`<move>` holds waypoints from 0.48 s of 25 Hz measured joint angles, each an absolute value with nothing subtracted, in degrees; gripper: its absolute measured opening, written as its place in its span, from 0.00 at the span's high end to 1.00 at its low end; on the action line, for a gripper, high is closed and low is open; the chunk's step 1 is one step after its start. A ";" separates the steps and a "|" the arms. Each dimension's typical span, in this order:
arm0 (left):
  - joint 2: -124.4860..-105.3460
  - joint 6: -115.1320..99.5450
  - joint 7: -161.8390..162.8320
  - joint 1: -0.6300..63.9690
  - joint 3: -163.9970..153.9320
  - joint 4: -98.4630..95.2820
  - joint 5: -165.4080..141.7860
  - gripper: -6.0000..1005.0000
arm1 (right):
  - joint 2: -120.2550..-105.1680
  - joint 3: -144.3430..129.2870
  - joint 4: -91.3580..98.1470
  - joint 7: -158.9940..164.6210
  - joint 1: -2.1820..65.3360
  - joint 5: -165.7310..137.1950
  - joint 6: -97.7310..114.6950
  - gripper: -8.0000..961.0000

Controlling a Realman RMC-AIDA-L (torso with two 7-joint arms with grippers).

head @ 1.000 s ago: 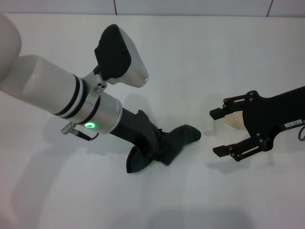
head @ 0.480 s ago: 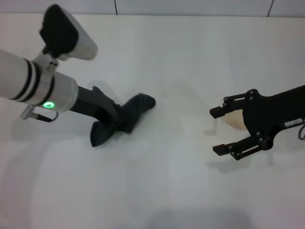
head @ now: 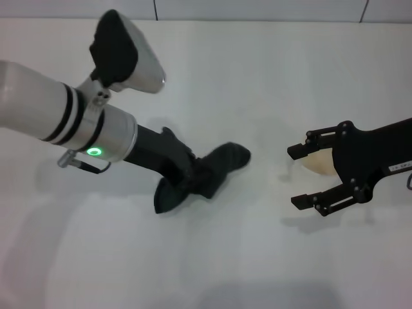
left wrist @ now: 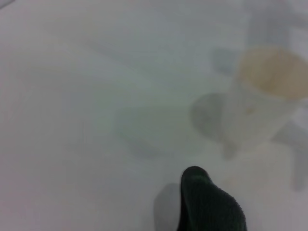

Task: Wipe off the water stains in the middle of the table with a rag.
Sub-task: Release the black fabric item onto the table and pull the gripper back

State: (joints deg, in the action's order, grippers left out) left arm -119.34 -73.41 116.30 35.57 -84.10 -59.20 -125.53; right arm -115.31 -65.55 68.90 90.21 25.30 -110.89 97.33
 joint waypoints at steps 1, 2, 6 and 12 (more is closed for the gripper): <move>-119.38 -74.03 116.47 35.29 -84.71 -60.07 -125.34 0.88 | -115.30 -65.53 69.00 90.22 25.14 -110.87 97.32 0.14; -119.44 -74.63 116.60 35.06 -85.03 -60.66 -125.25 0.88 | -115.29 -65.51 69.04 90.23 25.03 -110.85 97.32 0.14; -119.41 -75.55 116.89 34.36 -84.87 -61.36 -124.87 0.88 | -115.23 -65.47 69.09 90.25 24.75 -110.82 97.33 0.14; -119.35 -75.39 116.78 31.96 -83.21 -62.62 -124.25 0.86 | -115.27 -65.47 68.90 90.26 24.56 -110.82 97.31 0.14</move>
